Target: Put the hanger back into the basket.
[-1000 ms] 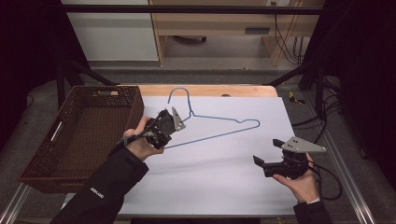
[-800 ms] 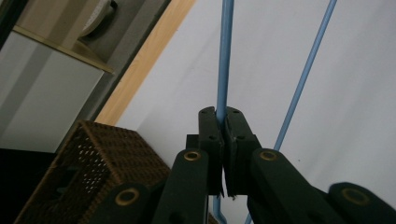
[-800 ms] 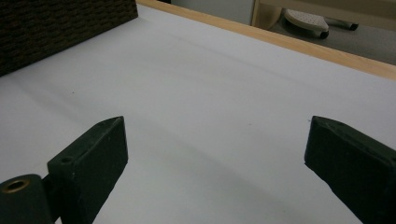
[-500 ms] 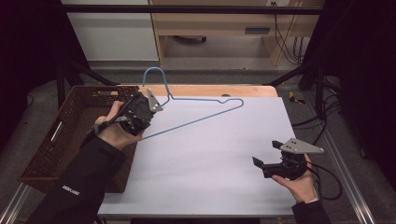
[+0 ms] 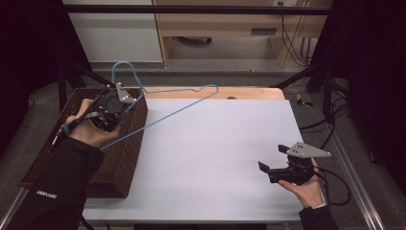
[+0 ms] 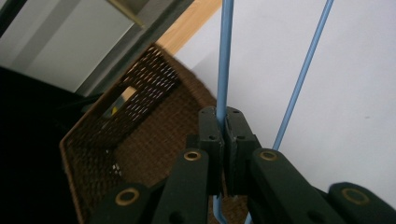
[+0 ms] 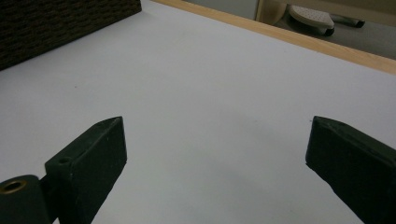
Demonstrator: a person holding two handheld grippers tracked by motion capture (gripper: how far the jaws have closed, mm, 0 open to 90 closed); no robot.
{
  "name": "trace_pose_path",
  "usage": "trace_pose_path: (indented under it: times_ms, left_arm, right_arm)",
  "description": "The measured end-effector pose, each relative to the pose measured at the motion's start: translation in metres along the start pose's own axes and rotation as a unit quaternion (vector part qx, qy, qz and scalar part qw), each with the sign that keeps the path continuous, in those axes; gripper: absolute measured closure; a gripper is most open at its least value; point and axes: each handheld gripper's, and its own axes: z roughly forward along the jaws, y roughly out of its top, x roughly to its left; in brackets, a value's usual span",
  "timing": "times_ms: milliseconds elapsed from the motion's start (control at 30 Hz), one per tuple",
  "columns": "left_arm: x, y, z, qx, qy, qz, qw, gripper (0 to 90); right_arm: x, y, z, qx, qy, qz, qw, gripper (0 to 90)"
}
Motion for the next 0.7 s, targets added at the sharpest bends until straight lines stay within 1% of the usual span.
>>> trace_pose_path:
  times_ms: [33,67,100,133,167,267,300,367,400,467,500,633,700]
  left_arm:
    - [0.005,-0.004,0.000,0.003,0.002,-0.008,1.0000,87.2]
    - [0.014,-0.012,-0.001,0.008,0.013,-0.021,0.9997,87.2]
    - [0.014,-0.012,-0.001,0.008,0.013,-0.021,0.9997,87.2]
    - [0.018,-0.017,-0.001,0.011,0.016,-0.027,0.9994,87.2]
    - [0.025,-0.024,-0.001,0.016,0.026,-0.037,0.9988,87.2]
    - [0.037,-0.036,0.001,0.022,0.037,-0.057,0.9974,87.2]
    - [0.043,-0.044,0.002,0.027,0.045,-0.066,0.9964,87.2]
    - [0.049,-0.053,0.004,0.033,0.052,-0.076,0.9952,87.2]
    - [0.053,-0.058,0.005,0.040,0.059,-0.080,0.9943,87.2]
    - [0.059,-0.067,0.007,0.049,0.064,-0.085,0.9932,87.2]
    - [0.061,-0.071,0.008,0.053,0.070,-0.086,0.9924,87.2]
    - [0.068,-0.087,0.013,0.066,0.071,-0.100,0.9903,87.2]
    - [0.070,-0.093,0.016,0.076,0.074,-0.103,0.9891,87.2]
  right_arm:
    - [0.000,0.000,0.000,0.000,-0.001,-0.002,1.0000,5.6]
    - [0.000,0.000,0.000,0.000,0.000,-0.002,1.0000,5.4]
    - [0.000,0.000,0.000,-0.001,-0.001,-0.002,1.0000,5.4]
    - [0.000,0.000,0.000,-0.001,-0.001,-0.002,1.0000,5.4]
    - [0.000,0.000,0.000,0.000,-0.001,-0.002,1.0000,5.4]
    - [0.001,0.000,0.001,0.002,0.000,-0.003,1.0000,5.4]
    - [0.001,0.000,0.001,0.002,0.000,-0.003,1.0000,5.4]
    - [0.001,-0.001,0.002,0.004,-0.001,-0.003,1.0000,5.5]
    - [0.001,-0.001,0.003,0.004,0.000,-0.004,1.0000,5.5]
    - [0.001,-0.001,0.003,0.007,0.000,-0.003,1.0000,5.5]
    - [0.002,-0.001,0.003,0.007,0.000,-0.003,1.0000,5.5]
    - [0.001,-0.001,0.003,0.004,0.000,-0.004,1.0000,5.6]
    - [0.001,-0.001,0.003,0.004,0.000,-0.005,1.0000,5.6]
